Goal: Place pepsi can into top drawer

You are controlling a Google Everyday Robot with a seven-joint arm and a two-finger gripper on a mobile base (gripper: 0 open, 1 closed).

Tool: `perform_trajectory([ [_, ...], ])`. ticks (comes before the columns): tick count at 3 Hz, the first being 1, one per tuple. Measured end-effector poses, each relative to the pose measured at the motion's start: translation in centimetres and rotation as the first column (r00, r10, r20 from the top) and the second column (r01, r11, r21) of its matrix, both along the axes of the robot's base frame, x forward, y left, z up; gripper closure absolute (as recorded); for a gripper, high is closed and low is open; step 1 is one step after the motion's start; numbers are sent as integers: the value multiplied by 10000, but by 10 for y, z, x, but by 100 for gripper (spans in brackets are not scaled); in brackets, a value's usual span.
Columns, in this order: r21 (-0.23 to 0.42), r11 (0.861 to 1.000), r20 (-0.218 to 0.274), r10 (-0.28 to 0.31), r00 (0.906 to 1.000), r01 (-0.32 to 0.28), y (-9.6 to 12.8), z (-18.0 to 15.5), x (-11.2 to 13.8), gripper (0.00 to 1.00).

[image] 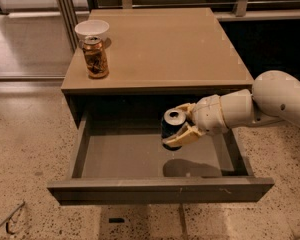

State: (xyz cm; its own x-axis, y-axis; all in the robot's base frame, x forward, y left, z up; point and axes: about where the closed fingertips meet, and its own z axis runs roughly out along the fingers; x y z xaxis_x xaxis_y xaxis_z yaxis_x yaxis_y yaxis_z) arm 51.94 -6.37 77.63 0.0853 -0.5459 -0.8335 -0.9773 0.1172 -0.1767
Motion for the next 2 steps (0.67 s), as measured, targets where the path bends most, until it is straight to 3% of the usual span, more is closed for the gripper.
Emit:
perform_trajectory([
  [2,-99,9997,97,204,9997,-203,1,-17,2,100],
])
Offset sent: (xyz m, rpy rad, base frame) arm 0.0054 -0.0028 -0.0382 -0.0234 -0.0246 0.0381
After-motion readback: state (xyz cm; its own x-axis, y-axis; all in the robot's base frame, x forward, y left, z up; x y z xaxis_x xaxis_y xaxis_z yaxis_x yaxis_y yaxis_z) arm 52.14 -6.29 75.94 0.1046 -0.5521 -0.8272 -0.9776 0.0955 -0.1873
